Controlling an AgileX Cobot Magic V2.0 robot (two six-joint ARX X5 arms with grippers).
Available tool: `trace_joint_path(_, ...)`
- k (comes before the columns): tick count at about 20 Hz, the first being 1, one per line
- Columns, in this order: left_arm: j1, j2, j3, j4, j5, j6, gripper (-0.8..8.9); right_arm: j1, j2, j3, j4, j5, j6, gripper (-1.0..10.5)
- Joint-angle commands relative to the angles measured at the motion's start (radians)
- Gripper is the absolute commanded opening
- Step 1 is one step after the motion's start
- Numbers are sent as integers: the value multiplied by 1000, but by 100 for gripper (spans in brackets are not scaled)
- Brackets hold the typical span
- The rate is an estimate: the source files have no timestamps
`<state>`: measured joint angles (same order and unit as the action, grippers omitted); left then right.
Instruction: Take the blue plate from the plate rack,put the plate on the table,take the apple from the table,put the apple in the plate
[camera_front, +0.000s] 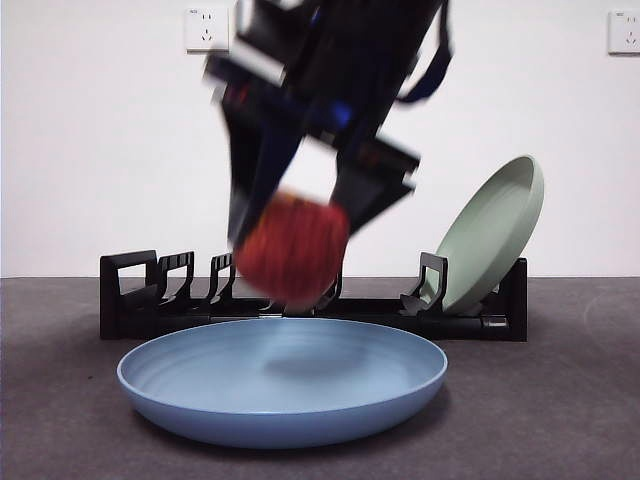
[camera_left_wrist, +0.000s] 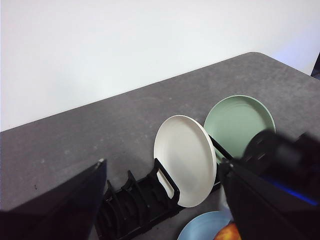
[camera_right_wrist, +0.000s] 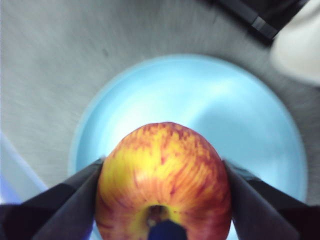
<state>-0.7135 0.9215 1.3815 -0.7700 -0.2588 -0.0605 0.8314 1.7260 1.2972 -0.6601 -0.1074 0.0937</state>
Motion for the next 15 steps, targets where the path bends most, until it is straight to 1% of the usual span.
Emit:
trace_joint_path(1,3,-1,-5,-11,0,9,377,11,74,10,1,8,2,-12)
trace_joint_path(5,3,-1,-5,-25,-1,9,377,14,147,10,-11,12,1,-12)
trace_joint_path(7,3,-1,-5,-38,-2,9,377,17,148,10,-10,9,-8,11)
trace_joint_path(8,3,-1,-5,-43,-1,9,377,17,148,10,-13,9,-9,42)
trace_joint_path(10,3,-1,-5,-50,-1,9,377,15,148,10,-28,10,-9,333)
trace_joint_path(11,3,-1,-5,-54,-1,9,377,15,148,10,-31,12,-8,511)
trace_joint_path(12,3,-1,-5,-56,-1,9,377,16,148,10,-31,11,-8,592)
trace_joint_path(15,3,-1,-5,-72,-1,9,377,21,148,10,-32,12,-8,601)
